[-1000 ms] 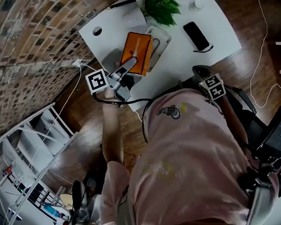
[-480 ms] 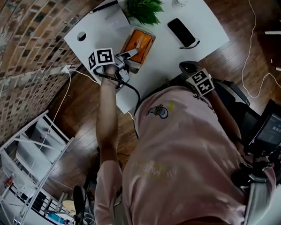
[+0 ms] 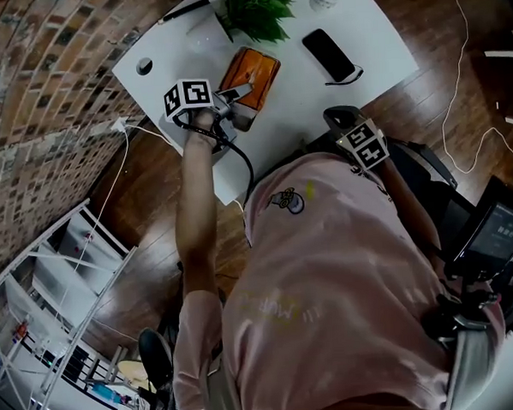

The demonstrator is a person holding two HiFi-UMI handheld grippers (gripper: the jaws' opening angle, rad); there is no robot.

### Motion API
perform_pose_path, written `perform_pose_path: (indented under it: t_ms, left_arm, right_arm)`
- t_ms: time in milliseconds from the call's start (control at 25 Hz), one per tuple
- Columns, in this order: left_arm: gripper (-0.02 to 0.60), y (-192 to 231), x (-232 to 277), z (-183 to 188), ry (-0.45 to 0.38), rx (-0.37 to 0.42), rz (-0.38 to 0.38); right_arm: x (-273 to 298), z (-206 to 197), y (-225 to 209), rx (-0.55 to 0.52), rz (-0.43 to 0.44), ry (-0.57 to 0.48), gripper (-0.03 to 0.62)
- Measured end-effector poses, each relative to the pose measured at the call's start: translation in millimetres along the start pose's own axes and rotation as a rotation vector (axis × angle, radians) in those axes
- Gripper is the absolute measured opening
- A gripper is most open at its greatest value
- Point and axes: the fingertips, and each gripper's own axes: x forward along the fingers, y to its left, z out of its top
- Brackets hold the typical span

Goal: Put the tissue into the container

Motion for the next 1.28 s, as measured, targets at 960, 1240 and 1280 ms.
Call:
perform_pose_path:
  t_ms: [960, 1240, 1280]
  left_arm:
    - [0.255, -113.2, -262.7, -23.2, -1.048, 0.717, 0.050]
    - [0.253, -96.4, -241.1, -52.9, -0.980, 0.916, 0.408]
    - [0.249, -95.2, -231.8, -53.1, -0.963, 0.912, 0.401]
  right_arm:
    - [-83.7, 83.2, -77.7, 0.081, -0.242, -0.435, 0.002]
    - [-112.0, 164.2, -29.6, -0.290, -0.464, -0.563, 0.003]
    - [-108.4, 165.0, -27.5, -0.276, -0.460, -0.559, 0.003]
